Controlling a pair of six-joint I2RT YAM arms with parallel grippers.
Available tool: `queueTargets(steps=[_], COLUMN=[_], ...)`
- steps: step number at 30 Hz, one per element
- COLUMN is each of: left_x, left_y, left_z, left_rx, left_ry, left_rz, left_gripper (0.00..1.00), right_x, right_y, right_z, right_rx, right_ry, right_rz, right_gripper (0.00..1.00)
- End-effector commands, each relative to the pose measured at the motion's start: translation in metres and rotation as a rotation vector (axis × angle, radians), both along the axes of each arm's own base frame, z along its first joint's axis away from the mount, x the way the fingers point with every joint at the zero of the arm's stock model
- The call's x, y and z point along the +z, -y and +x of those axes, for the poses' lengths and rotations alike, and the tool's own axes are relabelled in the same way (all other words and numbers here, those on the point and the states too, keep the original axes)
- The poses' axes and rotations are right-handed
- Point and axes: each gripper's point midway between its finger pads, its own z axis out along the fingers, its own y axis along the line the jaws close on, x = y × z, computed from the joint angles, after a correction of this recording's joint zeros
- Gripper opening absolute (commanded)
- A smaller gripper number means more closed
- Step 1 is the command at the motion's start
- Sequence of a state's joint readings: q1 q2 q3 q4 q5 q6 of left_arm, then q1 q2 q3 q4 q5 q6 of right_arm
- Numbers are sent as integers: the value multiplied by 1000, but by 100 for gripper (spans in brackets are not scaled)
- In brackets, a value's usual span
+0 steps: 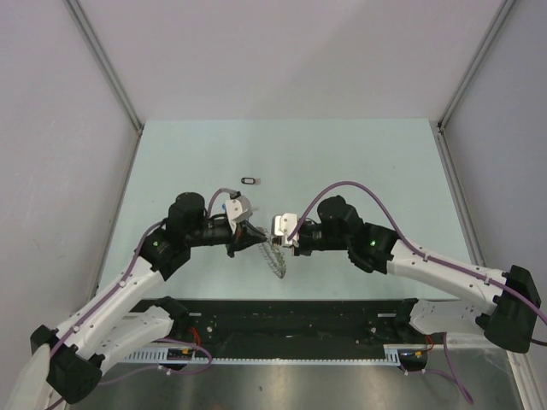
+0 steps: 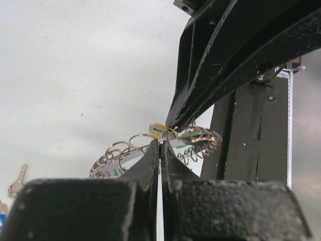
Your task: Put the keys on the keyring
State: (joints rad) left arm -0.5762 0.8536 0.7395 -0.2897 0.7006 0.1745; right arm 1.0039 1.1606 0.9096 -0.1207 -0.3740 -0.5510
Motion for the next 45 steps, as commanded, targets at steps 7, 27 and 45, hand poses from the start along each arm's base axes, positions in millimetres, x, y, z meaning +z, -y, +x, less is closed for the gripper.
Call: queueTargets(steps=[7, 27, 45], left_x=[28, 47, 31], left_y=[7, -171, -226], left_z=[26, 95, 45], left_rx=[135, 1253, 1425], left_ry=[46, 88, 133], left_rz=[-197, -173, -230], left_gripper=[11, 100, 100], right_x=[3, -12, -136], right_y=[-9, 106, 115], right_z=[-3, 193, 69], right_rx=[37, -739, -827], right_ry=[-41, -159, -768], right_rz=[39, 121, -10], right_gripper=[0, 0, 2])
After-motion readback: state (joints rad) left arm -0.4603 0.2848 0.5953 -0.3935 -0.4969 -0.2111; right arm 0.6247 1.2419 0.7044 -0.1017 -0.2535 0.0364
